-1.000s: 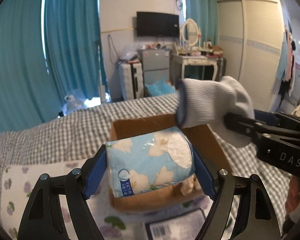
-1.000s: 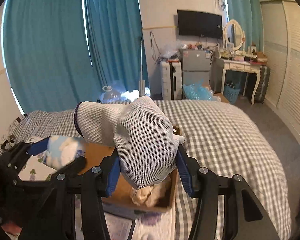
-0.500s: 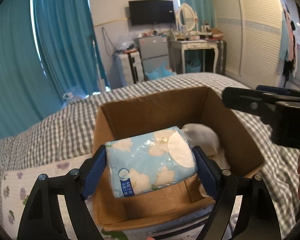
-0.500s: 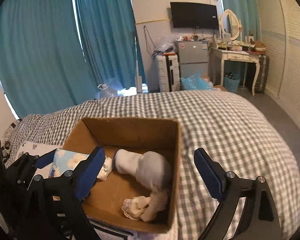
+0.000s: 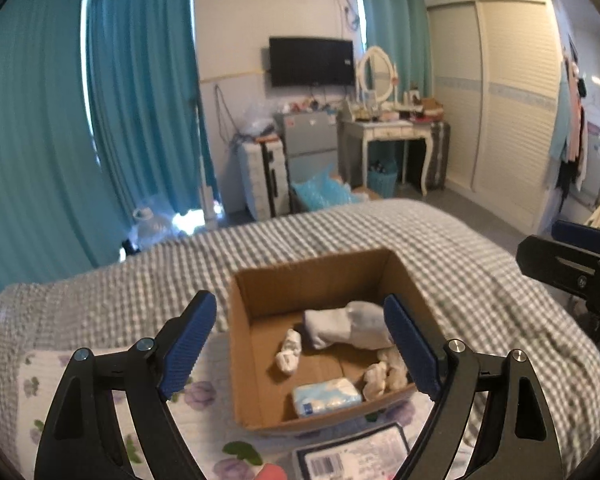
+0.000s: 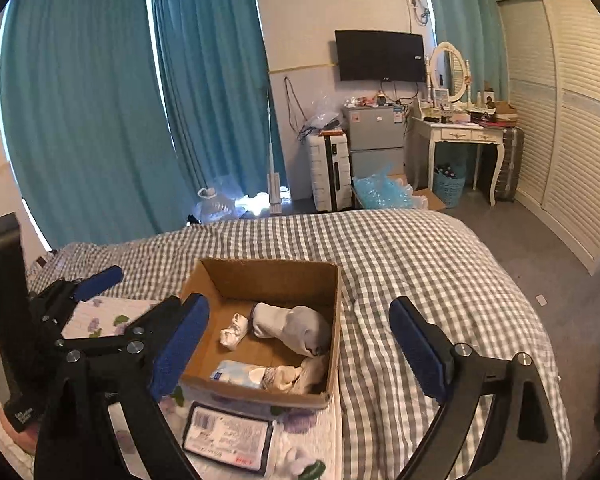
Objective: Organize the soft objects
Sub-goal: 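Lift both tools back from the box toward the remaining items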
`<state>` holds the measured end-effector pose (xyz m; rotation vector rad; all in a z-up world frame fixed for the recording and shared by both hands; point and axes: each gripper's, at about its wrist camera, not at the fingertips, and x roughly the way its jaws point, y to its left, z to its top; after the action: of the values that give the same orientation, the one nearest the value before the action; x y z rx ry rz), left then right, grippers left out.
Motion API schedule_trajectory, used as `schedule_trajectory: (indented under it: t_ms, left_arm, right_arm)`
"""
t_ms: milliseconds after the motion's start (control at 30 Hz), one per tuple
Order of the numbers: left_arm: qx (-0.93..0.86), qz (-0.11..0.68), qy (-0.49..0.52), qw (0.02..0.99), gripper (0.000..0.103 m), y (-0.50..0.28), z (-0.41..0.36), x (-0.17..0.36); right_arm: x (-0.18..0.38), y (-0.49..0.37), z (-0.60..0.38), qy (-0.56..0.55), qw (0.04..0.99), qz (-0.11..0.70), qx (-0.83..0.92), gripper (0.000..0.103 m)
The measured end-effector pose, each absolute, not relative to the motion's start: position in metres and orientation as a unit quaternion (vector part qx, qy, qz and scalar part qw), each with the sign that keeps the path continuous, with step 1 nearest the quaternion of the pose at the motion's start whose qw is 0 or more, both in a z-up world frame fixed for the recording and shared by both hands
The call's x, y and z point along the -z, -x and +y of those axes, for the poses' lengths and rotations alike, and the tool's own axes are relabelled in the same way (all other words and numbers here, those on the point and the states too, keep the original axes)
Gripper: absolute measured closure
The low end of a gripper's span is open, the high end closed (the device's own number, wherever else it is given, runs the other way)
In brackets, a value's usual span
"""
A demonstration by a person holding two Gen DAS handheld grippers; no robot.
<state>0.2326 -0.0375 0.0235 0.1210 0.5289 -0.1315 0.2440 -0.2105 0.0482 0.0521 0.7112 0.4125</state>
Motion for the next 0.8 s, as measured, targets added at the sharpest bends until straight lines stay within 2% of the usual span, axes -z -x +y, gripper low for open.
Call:
schedule_trajectory:
  t_ms: [267, 400, 633, 800]
  left_arm:
    - [0.044, 0.161, -0.067, 0.984, 0.016, -0.127, -0.013, -0.113]
    - [0.037, 0.118, -0.053, 0.991, 0.011, -0.067, 0.001, -0.139]
    - [0.033, 0.109, -0.044, 0.993, 0.011, -0.011, 0.023, -0.123]
    - [0.032, 0.171, -0.043, 0.984, 0.011, -0.023, 0.026, -0.076]
  right_arm:
    - [-0.131, -0.166, -0.226, -0.015, 0.939, 0.283, -0.197, 0.002]
    - [-0.159, -0.123, -0.232, -0.006, 0.945, 0.261, -0.197, 0.001]
    - [-0.145, -0.072, -0.229, 0.010, 0.941, 0.281, -0.189, 0.001]
    - [-0.093, -0.056, -0.219, 0.012, 0.935, 0.305, -0.178, 0.001]
